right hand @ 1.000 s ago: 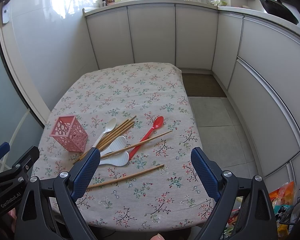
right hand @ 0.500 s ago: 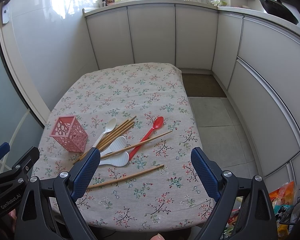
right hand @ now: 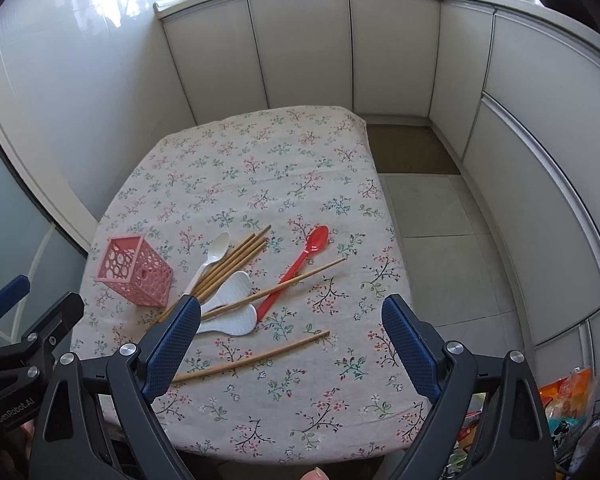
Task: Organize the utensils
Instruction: 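Lower left tool onto chopstick bundle while right tool reaches chopstick beside red spoon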
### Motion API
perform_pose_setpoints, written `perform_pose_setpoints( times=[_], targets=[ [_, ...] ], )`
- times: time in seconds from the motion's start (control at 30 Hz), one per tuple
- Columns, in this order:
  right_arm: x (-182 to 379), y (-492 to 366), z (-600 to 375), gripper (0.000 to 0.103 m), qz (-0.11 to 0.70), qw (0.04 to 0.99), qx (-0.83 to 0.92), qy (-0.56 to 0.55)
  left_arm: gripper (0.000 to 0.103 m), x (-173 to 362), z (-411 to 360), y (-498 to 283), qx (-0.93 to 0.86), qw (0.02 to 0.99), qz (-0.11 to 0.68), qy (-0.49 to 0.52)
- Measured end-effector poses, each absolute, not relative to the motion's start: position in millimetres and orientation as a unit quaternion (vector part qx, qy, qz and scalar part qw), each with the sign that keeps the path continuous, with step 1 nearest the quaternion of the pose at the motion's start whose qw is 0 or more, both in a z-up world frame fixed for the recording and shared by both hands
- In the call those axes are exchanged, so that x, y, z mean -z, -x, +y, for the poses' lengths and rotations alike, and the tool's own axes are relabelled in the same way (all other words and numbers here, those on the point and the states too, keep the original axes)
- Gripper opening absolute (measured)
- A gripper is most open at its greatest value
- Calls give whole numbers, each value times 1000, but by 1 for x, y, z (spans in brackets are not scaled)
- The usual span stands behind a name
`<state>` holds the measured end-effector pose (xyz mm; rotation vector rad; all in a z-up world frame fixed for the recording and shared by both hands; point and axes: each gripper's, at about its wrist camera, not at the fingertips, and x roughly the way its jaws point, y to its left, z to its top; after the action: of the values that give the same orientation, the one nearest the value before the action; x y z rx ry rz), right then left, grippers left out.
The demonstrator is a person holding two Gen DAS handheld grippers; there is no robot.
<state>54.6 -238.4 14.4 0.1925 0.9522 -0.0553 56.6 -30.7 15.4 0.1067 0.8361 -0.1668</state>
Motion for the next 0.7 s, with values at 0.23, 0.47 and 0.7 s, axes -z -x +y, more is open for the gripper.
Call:
perform_pose_setpoints(
  times=[0.23, 0.47, 0.7],
  targets=[
    [14, -114, -279, 93, 505, 851, 40, -138, 98, 17, -65, -130, 122, 864, 485, -67],
    [77, -139, -316, 62, 556, 801, 29, -221, 40, 93, -101, -207, 145, 809, 564, -79],
    [101, -161, -334, 53, 566, 778, 14, -270, 11, 150, -120, -260, 155, 785, 595, -73]
  ],
)
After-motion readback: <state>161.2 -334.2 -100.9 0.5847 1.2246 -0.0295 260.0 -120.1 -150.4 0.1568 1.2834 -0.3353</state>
